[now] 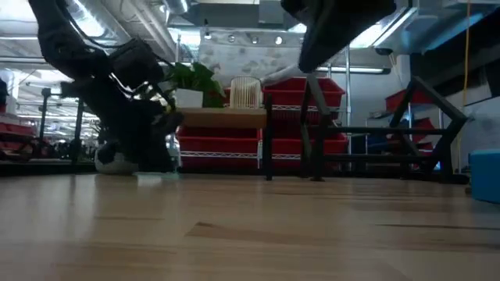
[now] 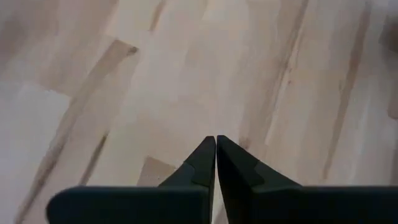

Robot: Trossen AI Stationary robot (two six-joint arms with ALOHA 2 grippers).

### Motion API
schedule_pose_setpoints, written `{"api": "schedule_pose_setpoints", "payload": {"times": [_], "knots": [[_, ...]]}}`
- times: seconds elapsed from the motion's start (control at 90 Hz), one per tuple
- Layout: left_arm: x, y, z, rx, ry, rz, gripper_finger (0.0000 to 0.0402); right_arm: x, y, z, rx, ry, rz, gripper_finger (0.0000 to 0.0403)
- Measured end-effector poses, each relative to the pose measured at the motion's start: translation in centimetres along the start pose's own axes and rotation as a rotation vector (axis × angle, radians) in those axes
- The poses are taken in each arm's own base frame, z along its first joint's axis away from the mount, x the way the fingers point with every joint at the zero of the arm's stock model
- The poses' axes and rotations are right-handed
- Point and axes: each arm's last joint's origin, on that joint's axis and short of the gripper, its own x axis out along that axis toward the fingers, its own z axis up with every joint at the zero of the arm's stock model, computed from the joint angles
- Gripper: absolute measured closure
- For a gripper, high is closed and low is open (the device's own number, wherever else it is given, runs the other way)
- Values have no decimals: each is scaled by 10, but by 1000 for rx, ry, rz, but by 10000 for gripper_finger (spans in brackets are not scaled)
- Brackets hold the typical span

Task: Stock shelves
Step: Put the green stapler under the shelf

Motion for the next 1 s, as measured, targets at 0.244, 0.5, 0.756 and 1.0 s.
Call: {"api": "schedule_pose_setpoints", "payload": {"times": [0.244, 0.5, 0.756, 1.0], "knots": [[-47, -27, -17, 15, -52, -154, 348, -39, 9, -10, -12, -4, -50, 403], [-66, -38, -29, 15, -123, -216, 348, -73, 22, -15, 81, -86, -36, 403], [-42, -32, -40, 32, -198, -36, 348, -82, 36, -13, 80, -166, -113, 403], [-10, -32, -29, 22, -258, -4, 348, -82, 32, -8, 94, -204, -129, 403]]}}
